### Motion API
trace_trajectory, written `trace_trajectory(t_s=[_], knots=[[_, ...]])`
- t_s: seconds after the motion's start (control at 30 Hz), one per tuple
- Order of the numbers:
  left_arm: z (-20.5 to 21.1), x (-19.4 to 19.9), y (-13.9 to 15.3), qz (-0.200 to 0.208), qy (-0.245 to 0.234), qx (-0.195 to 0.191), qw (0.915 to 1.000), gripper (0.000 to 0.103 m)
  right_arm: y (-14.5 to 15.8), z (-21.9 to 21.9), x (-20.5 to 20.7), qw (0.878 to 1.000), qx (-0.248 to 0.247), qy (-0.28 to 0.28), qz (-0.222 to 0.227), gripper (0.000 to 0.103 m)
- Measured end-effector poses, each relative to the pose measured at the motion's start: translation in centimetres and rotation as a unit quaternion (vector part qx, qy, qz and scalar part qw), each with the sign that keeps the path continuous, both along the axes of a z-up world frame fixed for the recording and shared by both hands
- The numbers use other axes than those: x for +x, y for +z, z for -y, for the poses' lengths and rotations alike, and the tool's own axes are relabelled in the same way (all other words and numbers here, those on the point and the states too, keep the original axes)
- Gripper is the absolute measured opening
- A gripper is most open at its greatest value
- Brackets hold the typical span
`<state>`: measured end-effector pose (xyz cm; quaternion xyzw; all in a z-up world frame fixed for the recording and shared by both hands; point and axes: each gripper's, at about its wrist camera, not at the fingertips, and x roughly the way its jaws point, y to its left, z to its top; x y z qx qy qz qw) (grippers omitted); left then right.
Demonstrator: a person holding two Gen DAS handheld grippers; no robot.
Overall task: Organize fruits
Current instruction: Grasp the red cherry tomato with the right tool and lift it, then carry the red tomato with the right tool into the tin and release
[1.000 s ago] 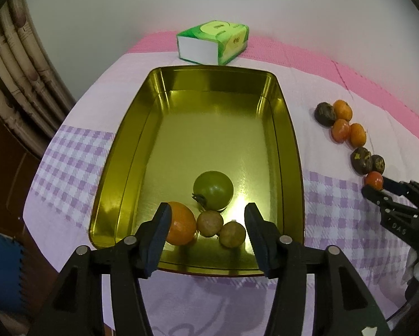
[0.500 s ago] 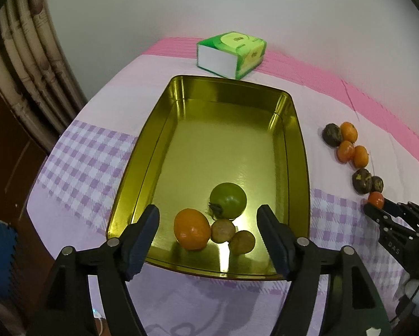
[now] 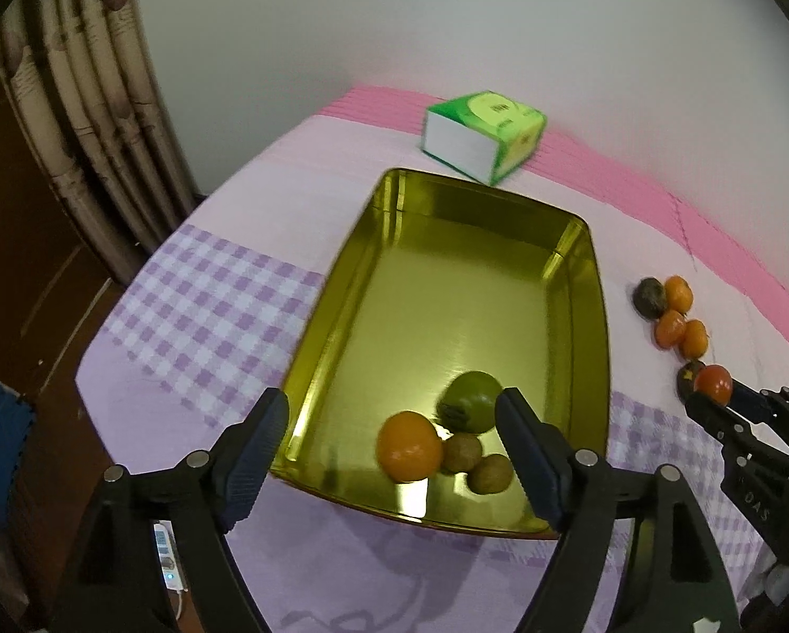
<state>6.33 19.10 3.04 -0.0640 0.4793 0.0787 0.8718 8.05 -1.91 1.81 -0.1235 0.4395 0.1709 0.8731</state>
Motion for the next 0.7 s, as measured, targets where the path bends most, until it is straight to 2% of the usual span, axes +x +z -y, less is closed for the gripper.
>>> trace_trajectory(t_s=[0.43, 0.7], knots=[[-4.7, -1.4, 0.1, 0.000, 0.082, -0.021, 0.9964, 0.078, 0.1, -7.4, 0.9, 0.998, 0.007, 0.069, -0.001, 0.032], [-4.9, -1.3, -0.1, -0.004, 0.089, -0.015, 0.9960, 0.078, -1.5, -10.0, 1.1, 0.995, -0.001, 0.093, -0.021, 0.032]])
